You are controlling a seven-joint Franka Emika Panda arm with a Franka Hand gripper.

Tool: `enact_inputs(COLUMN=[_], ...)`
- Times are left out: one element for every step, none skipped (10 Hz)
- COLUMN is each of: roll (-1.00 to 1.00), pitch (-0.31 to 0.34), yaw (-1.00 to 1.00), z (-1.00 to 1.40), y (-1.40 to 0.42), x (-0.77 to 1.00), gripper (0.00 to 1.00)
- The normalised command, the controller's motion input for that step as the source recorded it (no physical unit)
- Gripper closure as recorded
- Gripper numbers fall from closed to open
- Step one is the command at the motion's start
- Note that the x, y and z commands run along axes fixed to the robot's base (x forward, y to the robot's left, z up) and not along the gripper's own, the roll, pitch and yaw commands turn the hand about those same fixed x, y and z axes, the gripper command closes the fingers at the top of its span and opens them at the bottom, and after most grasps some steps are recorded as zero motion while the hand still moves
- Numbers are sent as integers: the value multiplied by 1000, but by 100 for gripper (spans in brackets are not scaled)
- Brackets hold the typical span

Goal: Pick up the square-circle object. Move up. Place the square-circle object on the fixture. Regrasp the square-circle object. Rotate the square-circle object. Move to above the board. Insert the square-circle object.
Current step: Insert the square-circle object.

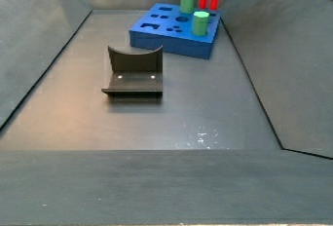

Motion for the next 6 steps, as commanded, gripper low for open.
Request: enact_inputs(roll=[0,34,134,51,0,0], pitch=[-6,0,0,0,-50,-30], yaw=[0,0,0,114,54,83], z=[0,-126,-580,-831,-1000,-1000], y=[0,-11,0,23,74,123], x=[-20,0,180,274,486,463], gripper=[100,100,100,100,100,100])
